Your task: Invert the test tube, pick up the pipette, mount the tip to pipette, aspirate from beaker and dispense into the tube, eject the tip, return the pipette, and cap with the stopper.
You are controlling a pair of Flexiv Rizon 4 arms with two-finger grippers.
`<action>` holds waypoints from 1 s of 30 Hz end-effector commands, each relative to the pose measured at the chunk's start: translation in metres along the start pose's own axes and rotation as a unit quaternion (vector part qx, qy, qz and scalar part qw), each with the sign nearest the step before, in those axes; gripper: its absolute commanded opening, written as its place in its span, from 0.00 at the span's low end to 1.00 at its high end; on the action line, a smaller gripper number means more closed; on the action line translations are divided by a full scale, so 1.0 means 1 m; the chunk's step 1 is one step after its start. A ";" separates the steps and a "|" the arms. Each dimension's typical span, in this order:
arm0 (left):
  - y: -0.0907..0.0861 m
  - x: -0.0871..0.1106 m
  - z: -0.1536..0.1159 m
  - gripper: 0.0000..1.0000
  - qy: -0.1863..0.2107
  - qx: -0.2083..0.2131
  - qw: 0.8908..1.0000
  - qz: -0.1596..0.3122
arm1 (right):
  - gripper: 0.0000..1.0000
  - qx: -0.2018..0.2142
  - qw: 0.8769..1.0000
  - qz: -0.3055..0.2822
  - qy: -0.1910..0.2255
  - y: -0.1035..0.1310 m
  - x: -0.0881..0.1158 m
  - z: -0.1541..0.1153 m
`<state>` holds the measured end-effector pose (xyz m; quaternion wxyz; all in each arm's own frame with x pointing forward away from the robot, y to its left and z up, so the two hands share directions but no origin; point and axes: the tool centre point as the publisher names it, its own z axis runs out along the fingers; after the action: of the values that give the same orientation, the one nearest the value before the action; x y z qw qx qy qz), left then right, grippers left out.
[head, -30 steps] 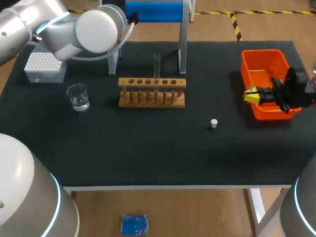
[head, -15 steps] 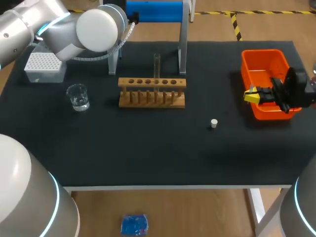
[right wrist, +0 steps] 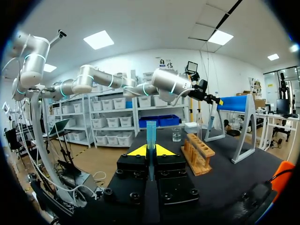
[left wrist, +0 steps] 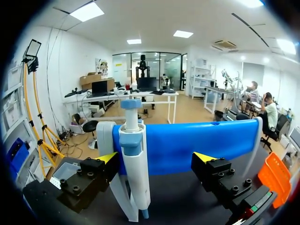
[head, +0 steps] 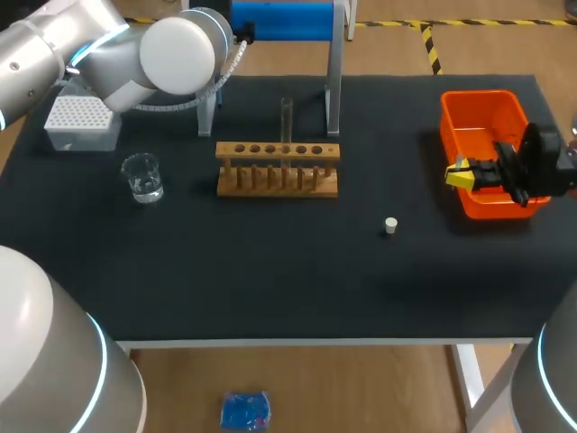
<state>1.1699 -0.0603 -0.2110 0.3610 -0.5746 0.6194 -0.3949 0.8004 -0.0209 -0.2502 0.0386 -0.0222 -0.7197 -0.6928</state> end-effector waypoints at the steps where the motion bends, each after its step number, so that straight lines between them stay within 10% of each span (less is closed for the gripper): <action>1: -0.001 -0.002 0.004 1.00 0.001 -0.002 1.000 0.001 | 0.00 0.000 1.000 0.000 0.001 0.000 0.000 -0.001; 19: -0.001 -0.005 0.004 1.00 -0.004 -0.004 1.000 -0.001 | 0.00 0.000 1.000 0.000 0.001 0.000 0.000 -0.001; 23: -0.001 -0.005 0.004 0.45 -0.005 -0.004 1.000 -0.001 | 0.00 0.000 1.000 0.000 0.001 0.000 0.000 -0.001; 30: 0.000 -0.005 0.004 0.00 -0.005 -0.004 1.000 0.000 | 0.00 0.000 1.000 0.000 0.001 0.000 0.000 -0.001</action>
<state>1.1723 -0.0550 -0.2132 0.3631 -0.5781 0.6171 -0.3913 0.8004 -0.0209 -0.2502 0.0386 -0.0222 -0.7197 -0.6928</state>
